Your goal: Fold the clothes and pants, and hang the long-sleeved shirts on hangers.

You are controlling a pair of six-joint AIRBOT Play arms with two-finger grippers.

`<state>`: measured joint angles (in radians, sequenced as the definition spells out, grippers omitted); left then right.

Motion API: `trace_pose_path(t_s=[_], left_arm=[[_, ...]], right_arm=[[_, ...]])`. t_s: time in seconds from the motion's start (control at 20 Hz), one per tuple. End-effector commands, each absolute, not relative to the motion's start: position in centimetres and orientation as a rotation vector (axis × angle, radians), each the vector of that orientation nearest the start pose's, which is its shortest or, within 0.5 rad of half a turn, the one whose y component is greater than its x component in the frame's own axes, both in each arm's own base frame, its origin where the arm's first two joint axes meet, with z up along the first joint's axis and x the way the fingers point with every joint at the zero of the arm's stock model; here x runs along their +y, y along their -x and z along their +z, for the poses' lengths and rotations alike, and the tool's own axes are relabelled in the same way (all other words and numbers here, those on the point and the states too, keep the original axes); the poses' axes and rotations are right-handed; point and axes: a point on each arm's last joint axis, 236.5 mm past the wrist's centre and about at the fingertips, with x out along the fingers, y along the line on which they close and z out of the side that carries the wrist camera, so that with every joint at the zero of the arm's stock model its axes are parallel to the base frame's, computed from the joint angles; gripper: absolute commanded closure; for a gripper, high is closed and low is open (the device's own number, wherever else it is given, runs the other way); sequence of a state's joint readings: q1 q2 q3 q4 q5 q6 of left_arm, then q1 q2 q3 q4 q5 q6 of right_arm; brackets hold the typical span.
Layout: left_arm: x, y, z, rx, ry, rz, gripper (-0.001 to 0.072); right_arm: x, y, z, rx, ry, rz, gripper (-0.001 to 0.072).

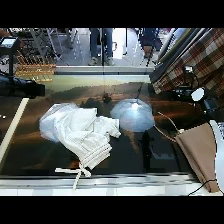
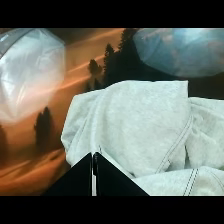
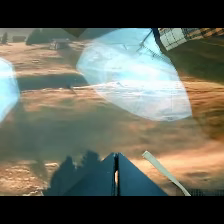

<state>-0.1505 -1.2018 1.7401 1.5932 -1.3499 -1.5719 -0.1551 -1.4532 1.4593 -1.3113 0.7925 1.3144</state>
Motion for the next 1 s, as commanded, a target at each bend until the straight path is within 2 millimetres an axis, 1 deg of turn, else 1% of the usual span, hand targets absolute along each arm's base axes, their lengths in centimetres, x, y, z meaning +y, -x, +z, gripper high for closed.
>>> trace_pose_path(t_s=[0.0,0.45,0.55,0.6,0.65,0.7,0.75,0.8,0.85,0.9,0.95], left_arm=[[-5.7,-41.3,24.7,0.809,-0.074,-0.122,0.0679],[-5.8,-41.4,24.8,0.803,-0.071,-0.126,0.0680],[-6.0,-42.9,25.6,0.739,-0.067,-0.128,0.0679],[-6.2,-43.3,25.4,0.738,-0.065,-0.130,0.0637],[-6.3,-43.4,24.9,0.753,-0.075,-0.138,0.0344],[-6.5,-43.4,24.4,0.767,-0.103,-0.154,-0.0008],[-6.5,-43.2,23.6,0.799,-0.102,-0.153,0.0009],[-6.7,-42.5,22.4,0.860,-0.087,-0.156,0.0029],[-7.0,-41.7,21.3,0.916,-0.082,-0.174,0.0128],[-8.0,-40.7,20.1,0.962,-0.057,-0.212,0.0218],[-9.0,-39.9,19.2,0.982,-0.028,-0.255,0.0231]], right_arm=[[-3.8,-52.9,10.1,0.755,-0.060,0.055,0.0683],[-3.8,-52.9,10.1,0.755,-0.060,0.055,0.0683],[-3.8,-52.9,10.1,0.755,-0.060,0.055,0.0683],[-3.8,-52.9,10.1,0.755,-0.061,0.055,0.0683],[-3.8,-53.0,10.1,0.752,-0.066,0.055,0.0683],[-3.5,-53.2,10.3,0.740,-0.086,0.060,0.0683],[-3.3,-53.5,10.7,0.719,-0.104,0.063,0.0683],[-3.7,-54.1,11.2,0.688,-0.100,0.052,0.0683],[-4.1,-54.8,11.8,0.644,-0.096,0.037,0.0683],[-4.4,-55.5,12.7,0.599,-0.093,0.023,0.0683],[-4.7,-55.9,13.4,0.564,-0.091,0.013,0.0683]])
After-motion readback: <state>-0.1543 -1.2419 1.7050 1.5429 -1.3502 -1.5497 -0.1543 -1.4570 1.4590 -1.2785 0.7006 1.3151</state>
